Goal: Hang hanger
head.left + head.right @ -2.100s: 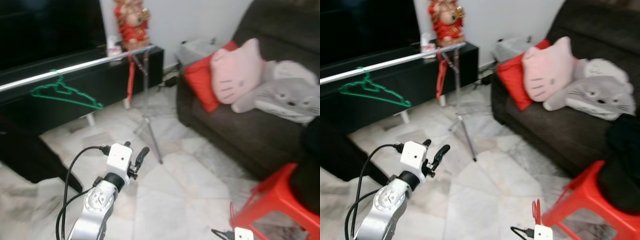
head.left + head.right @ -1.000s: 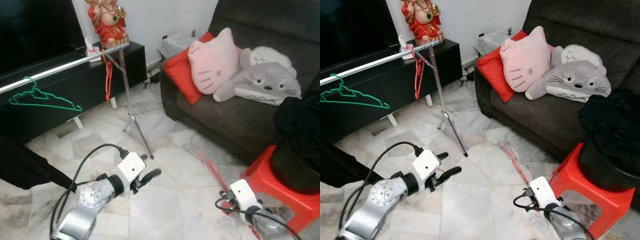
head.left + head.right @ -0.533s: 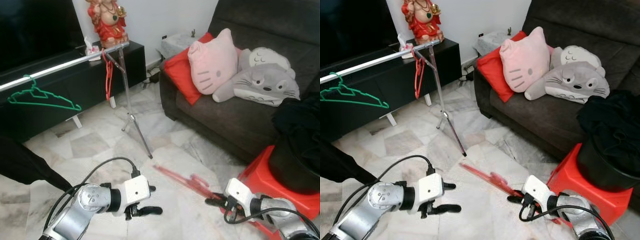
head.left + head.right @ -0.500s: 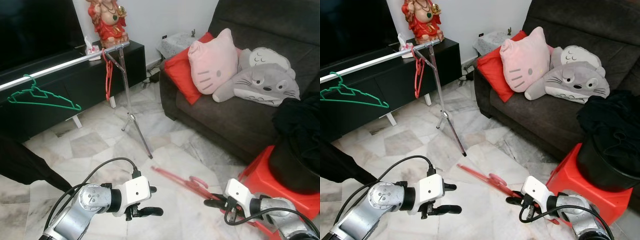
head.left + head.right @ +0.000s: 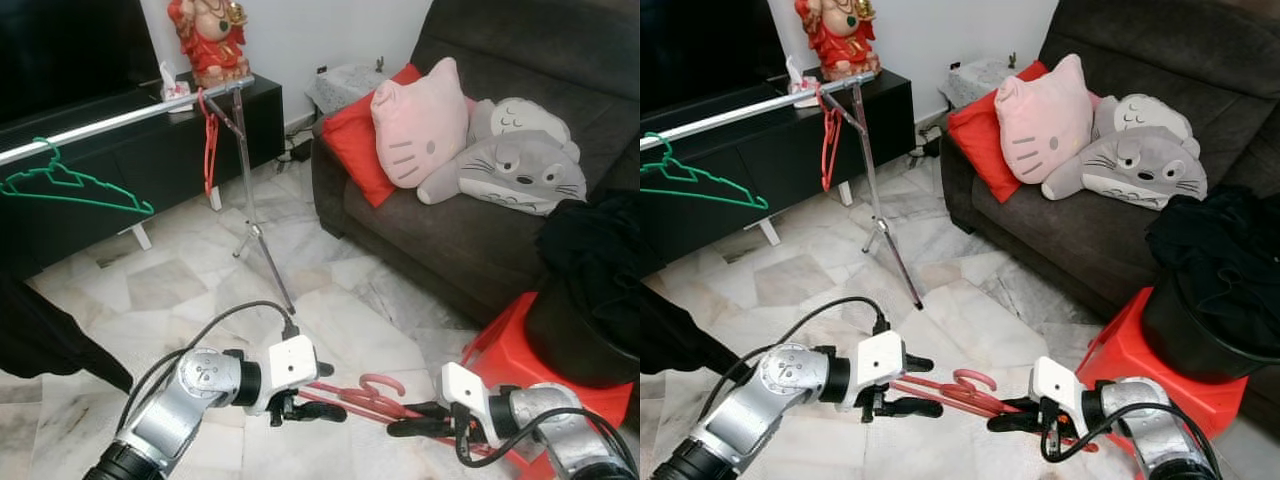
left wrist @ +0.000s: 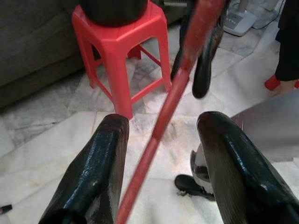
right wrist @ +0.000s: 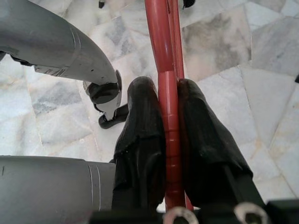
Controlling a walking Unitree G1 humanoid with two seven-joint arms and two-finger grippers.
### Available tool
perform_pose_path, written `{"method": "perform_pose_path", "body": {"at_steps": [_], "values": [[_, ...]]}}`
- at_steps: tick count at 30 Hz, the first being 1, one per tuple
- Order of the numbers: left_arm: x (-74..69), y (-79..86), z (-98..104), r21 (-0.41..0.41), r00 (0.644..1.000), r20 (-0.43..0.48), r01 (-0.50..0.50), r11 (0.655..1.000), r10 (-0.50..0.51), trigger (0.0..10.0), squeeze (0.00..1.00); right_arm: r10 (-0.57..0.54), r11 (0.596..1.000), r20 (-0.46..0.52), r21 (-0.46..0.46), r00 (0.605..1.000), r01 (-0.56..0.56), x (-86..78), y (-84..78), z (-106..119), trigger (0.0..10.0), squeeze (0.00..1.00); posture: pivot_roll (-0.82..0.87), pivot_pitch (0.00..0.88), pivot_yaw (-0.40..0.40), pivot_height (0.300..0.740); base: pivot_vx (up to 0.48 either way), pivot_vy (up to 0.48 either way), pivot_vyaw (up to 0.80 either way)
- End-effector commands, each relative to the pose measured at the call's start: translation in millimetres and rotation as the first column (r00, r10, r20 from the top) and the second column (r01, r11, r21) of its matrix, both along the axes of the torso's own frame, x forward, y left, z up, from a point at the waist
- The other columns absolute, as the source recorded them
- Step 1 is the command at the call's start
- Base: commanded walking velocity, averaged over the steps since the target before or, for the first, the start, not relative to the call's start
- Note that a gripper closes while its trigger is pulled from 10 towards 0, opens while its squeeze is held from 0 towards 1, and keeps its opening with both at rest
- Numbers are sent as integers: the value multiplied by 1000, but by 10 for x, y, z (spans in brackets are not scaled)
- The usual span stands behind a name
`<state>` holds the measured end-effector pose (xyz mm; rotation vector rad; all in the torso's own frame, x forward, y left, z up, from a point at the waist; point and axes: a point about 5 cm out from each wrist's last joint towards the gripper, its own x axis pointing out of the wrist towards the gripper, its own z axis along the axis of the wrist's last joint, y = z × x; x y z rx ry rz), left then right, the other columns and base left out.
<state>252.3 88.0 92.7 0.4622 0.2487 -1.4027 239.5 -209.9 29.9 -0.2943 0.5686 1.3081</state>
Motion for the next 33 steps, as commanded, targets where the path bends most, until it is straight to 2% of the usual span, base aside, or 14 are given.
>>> {"method": "perform_pose_path", "body": {"at_steps": [1, 4, 11, 13, 14, 15, 16, 17, 33], "values": [[-7, -61, -11, 5, 999, -8, 36, 999, -36, 10000, 0, 17, 1000, 1, 18, 1000, -17, -3, 31, 27, 10000, 0, -42, 0, -66, 740, 0, 0, 0], [-11, -144, -65, 6, 998, -18, 55, 998, -54, 10000, 0, 11, 999, 20, 38, 1000, -12, 36, 79, 74, 10000, 0, -47, 0, -63, 740, 0, 0, 0], [-29, -224, -127, 12, 996, -44, 84, 996, -84, 10000, 0, 4, 999, 42, 41, 999, -6, 62, 112, 110, 10000, 0, -54, 0, -61, 740, 0, 0, 0], [-29, -231, -137, 19, 995, -47, 92, 996, -91, 7647, 0, 1, 999, 44, 42, 999, -3, 66, 117, 114, 10000, 0, -54, 0, -61, 740, 0, 0, 0], [-24, -235, -141, 20, 994, -49, 96, 995, -95, 3804, 0, 5, 999, 43, 44, 999, -7, 65, 123, 119, 10000, 0, -54, 0, -61, 740, 0, 0, 0], [-18, -239, -142, 20, 994, -48, 97, 995, -96, 941, 0, 6, 999, 43, 45, 999, -8, 67, 126, 124, 10000, 0, -54, 0, -61, 740, 0, 0, 0], [-18, -239, -142, 20, 994, -48, 97, 995, -96, 941, 0, 6, 999, 43, 45, 999, -8, 67, 126, 124, 10000, 0, -54, 0, -61, 740, 0, 0, 0], [-12, -239, -141, 21, 994, -47, 98, 995, -97, 0, 0, 7, 999, 43, 46, 999, -9, 67, 127, 126, 10000, 0, -57, 0, -60, 740, 0, 0, 0], [-1, -200, -213, 87, 989, -52, 146, 985, -142, 0, 0, 0, 999, 59, 49, 998, -3, 101, 154, 164, 10000, 0, -59, 0, -60, 740, 0, 0, 0]]}}
